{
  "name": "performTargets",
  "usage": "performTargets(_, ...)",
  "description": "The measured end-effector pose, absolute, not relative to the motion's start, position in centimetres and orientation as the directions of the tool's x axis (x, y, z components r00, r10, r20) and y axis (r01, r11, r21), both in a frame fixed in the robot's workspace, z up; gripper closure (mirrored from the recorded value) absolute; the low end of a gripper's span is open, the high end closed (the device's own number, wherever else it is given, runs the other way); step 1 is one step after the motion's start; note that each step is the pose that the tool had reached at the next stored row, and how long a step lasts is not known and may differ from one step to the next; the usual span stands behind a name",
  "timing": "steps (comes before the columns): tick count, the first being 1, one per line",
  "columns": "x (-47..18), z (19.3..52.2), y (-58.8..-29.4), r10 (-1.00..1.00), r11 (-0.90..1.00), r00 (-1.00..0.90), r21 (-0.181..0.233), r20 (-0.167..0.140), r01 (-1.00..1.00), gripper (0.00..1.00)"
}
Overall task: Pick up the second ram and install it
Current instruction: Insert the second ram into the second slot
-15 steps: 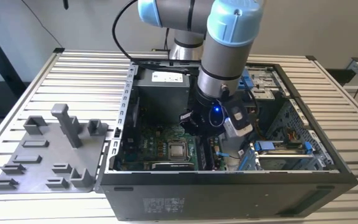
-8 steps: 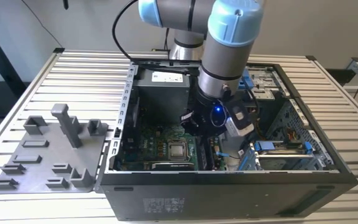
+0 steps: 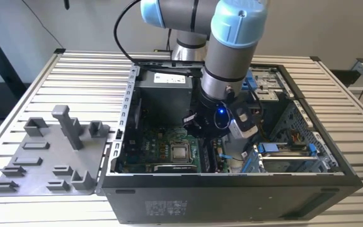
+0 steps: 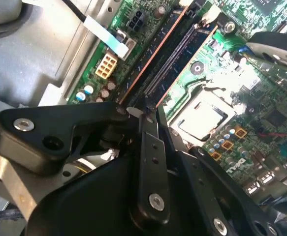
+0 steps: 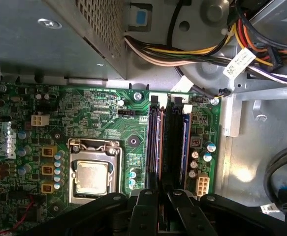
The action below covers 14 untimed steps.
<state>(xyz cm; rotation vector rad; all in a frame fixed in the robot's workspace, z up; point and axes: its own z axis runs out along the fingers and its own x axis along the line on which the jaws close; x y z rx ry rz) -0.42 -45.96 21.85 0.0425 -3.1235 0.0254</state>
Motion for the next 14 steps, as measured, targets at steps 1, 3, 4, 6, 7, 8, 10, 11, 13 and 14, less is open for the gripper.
performTargets(1,-0.43,21.84,-45.96,-0.027,1.0,-0.999,-0.016,0.018,-0.027,0.86)
performTargets(3,-0.42,21.84,-45.96,-0.027,0.999,-0.999,-0.016,0.018,-0.027,0.86)
performTargets(4,-0.42,21.84,-45.96,-0.027,0.999,-0.999,-0.016,0.018,-0.027,0.86)
performTargets(6,-0.43,21.84,-45.96,-0.027,1.0,-0.999,-0.016,0.018,-0.027,0.86)
performTargets(7,-0.43,21.83,-45.96,-0.026,1.0,-1.0,-0.016,0.018,-0.026,0.86)
performTargets(8,-0.43,21.83,-45.96,-0.024,1.0,-1.0,-0.016,0.018,-0.024,0.86)
performTargets(10,-0.42,21.83,-45.98,-0.017,1.0,-1.0,-0.016,0.018,-0.017,0.86)
performTargets(11,-0.42,21.84,-45.98,-0.011,1.0,-1.0,-0.015,0.018,-0.012,0.86)
performTargets(13,-0.42,21.83,-45.98,-0.006,1.0,-1.0,-0.013,0.018,-0.006,0.86)
performTargets(14,-0.42,21.81,-45.98,-0.004,1.0,-1.0,-0.013,0.018,-0.004,0.86)
